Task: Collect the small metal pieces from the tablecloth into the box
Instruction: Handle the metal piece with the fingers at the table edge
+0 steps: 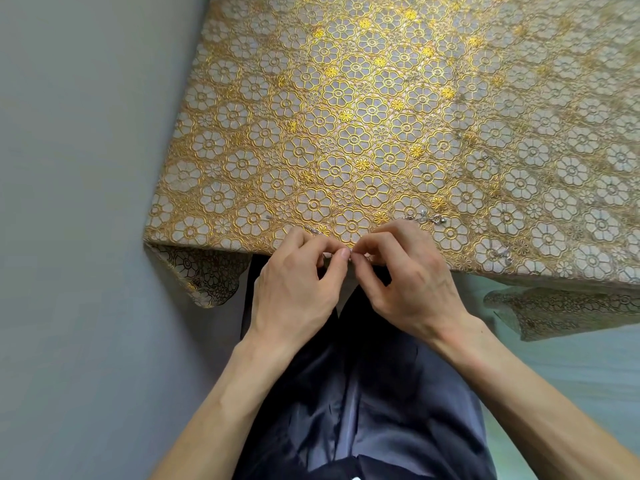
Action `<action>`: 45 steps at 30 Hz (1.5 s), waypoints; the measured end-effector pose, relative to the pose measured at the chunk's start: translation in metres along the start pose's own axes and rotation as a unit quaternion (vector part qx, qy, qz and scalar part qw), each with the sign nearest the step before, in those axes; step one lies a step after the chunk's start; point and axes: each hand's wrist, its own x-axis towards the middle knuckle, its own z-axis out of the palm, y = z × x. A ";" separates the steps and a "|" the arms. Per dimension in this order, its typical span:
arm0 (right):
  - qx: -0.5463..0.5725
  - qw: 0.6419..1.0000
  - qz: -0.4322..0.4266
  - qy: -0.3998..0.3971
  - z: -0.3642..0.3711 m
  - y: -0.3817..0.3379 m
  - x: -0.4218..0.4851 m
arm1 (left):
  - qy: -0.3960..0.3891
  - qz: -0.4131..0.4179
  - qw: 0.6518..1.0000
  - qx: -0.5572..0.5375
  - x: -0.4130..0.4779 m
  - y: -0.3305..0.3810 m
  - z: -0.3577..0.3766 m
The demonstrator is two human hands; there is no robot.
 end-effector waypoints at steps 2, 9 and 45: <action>-0.013 1.000 0.002 -0.009 0.000 -0.002 0.002 | 0.005 0.003 1.000 0.016 -0.001 0.001 0.001; -0.040 0.999 -0.003 -0.025 -0.001 -0.003 0.004 | 0.020 0.008 0.999 0.031 -0.001 0.000 0.002; 0.001 1.000 0.006 -0.023 -0.004 0.005 -0.002 | 0.040 0.065 0.994 0.074 -0.003 -0.004 -0.004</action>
